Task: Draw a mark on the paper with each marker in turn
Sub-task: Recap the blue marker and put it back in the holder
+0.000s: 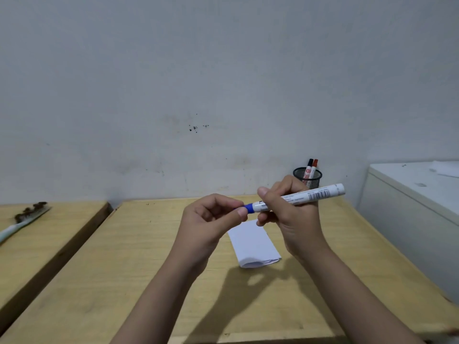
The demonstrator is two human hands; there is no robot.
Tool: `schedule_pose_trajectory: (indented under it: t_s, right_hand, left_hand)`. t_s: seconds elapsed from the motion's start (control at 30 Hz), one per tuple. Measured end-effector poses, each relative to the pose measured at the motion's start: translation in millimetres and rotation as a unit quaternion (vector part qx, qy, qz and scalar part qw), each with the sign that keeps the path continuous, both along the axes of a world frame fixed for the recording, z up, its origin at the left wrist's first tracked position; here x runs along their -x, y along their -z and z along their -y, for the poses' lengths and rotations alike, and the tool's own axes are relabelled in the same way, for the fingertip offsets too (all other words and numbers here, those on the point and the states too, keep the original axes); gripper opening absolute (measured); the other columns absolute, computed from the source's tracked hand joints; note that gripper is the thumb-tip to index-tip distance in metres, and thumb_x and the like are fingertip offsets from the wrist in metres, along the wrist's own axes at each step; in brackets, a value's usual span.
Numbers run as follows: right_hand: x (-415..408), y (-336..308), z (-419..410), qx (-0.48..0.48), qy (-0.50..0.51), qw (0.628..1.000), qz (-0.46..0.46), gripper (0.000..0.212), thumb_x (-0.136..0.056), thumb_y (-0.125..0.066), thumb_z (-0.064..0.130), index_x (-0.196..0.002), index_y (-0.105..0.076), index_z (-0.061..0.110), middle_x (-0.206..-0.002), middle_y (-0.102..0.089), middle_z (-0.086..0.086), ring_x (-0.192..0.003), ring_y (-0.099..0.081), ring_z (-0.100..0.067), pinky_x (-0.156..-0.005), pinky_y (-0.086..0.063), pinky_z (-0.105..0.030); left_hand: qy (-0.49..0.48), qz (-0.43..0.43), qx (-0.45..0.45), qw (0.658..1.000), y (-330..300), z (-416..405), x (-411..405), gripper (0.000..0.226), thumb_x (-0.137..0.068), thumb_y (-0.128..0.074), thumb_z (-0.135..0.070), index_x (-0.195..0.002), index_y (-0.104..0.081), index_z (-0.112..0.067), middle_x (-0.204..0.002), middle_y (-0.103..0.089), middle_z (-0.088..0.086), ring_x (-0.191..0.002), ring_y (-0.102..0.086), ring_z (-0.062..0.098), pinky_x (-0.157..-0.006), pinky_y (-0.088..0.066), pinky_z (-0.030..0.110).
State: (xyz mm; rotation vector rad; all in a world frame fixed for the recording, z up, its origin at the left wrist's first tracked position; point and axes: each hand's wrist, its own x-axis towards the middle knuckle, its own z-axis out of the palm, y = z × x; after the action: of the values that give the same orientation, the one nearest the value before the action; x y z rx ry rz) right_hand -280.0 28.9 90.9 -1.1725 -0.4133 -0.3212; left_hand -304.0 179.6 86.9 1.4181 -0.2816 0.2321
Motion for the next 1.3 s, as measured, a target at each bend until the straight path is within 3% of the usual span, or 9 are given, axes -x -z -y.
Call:
schedule_pose_trajectory:
  t_s: [0.3,0.4,0.53,0.67,0.73,0.83,0.97,1.1,1.3]
  right_hand:
    - [3,-5,-2,-0.063,-0.041,0.997,-0.003,0.03,-0.071,-0.069,0.007,-0.055,-0.045,0.016,-0.048,-0.05,0.002,-0.035,-0.05,-0.017,-0.04,-0.047,-0.027]
    - [0,-5,-4,-0.043,-0.051,0.994,-0.088,0.037,-0.068,-0.079,0.032,-0.063,-0.049,0.011,-0.053,-0.055,-0.003,-0.042,-0.053,-0.014,-0.042,-0.05,-0.028]
    - [-1,1,0,0.035,-0.077,0.971,-0.225,0.054,-0.061,-0.064,0.06,-0.07,-0.058,0.007,-0.059,-0.055,-0.004,-0.048,-0.053,-0.016,-0.045,-0.05,-0.031]
    - [-8,14,16,0.189,0.076,0.977,-0.065,0.031,-0.071,-0.079,0.029,-0.065,-0.056,0.009,-0.056,-0.061,0.006,-0.051,-0.056,-0.014,-0.051,-0.054,-0.029]
    - [-18,17,23,0.276,0.152,0.948,0.039,0.021,-0.07,-0.082,0.021,-0.073,-0.061,0.016,-0.068,-0.066,0.012,-0.067,-0.062,-0.008,-0.063,-0.051,-0.018]
    - [-34,21,34,0.364,0.178,0.908,0.109,0.024,-0.069,-0.081,0.02,-0.087,-0.066,0.019,-0.084,-0.069,0.012,-0.083,-0.063,-0.006,-0.07,-0.04,-0.006]
    - [-58,27,50,0.392,0.196,0.876,0.202,0.032,-0.075,-0.075,0.014,-0.105,-0.064,0.019,-0.08,-0.068,0.006,-0.074,-0.063,-0.006,-0.069,-0.043,-0.009]
    - [-102,16,86,0.358,0.275,0.872,0.192,0.049,-0.082,-0.068,0.01,-0.128,-0.054,0.021,-0.076,-0.061,0.002,-0.063,-0.06,-0.011,-0.065,-0.05,-0.016]
    - [-181,-19,148,0.264,0.409,0.867,0.111,0.036,-0.082,-0.066,0.006,-0.114,-0.055,0.017,-0.065,-0.058,0.006,-0.053,-0.06,-0.006,-0.056,-0.049,-0.013]
  left_hand:
    - [-0.023,0.039,0.022,0.999,-12,11,8,0.006,-0.068,-0.073,-0.005,-0.072,-0.071,-0.009,-0.067,-0.073,-0.001,-0.068,-0.066,0.012,-0.067,-0.054,0.019]
    - [-0.04,0.014,0.03,0.999,-9,12,0,0.01,-0.074,-0.07,0.0,-0.073,-0.071,-0.009,-0.068,-0.072,0.0,-0.07,-0.066,0.016,-0.075,-0.057,0.026]
    - [-0.127,0.019,0.022,0.991,-3,7,-15,0.006,-0.075,-0.071,-0.001,-0.076,-0.071,-0.008,-0.07,-0.071,0.004,-0.071,-0.065,0.016,-0.071,-0.055,0.024]
    - [-0.178,0.032,-0.052,0.982,2,8,-27,0.006,-0.074,-0.074,-0.007,-0.075,-0.07,-0.011,-0.072,-0.07,0.007,-0.065,-0.059,0.013,-0.058,-0.048,0.016]
    - [-0.171,0.036,-0.077,0.982,4,14,-34,0.007,-0.075,-0.073,-0.007,-0.075,-0.07,-0.013,-0.074,-0.071,0.008,-0.066,-0.062,0.016,-0.059,-0.049,0.019]
    - [-0.153,0.038,-0.084,0.984,3,25,-47,0.01,-0.075,-0.072,-0.007,-0.078,-0.071,-0.016,-0.076,-0.072,0.014,-0.071,-0.066,0.029,-0.066,-0.052,0.03]
    - [-0.117,0.035,-0.086,0.989,1,44,-74,0.015,-0.076,-0.073,-0.012,-0.09,-0.07,-0.019,-0.073,-0.071,0.011,-0.076,-0.068,0.027,-0.066,-0.053,0.021]
    - [-0.115,0.036,-0.113,0.986,6,68,-119,0.018,-0.079,-0.071,-0.024,-0.096,-0.068,-0.019,-0.083,-0.071,0.006,-0.072,-0.065,0.009,-0.061,-0.05,0.012]
    - [-0.107,0.049,-0.209,0.971,25,109,-193,0.026,-0.078,-0.068,-0.033,-0.101,-0.065,-0.021,-0.101,-0.068,-0.006,-0.093,-0.063,0.009,-0.076,-0.047,0.02]
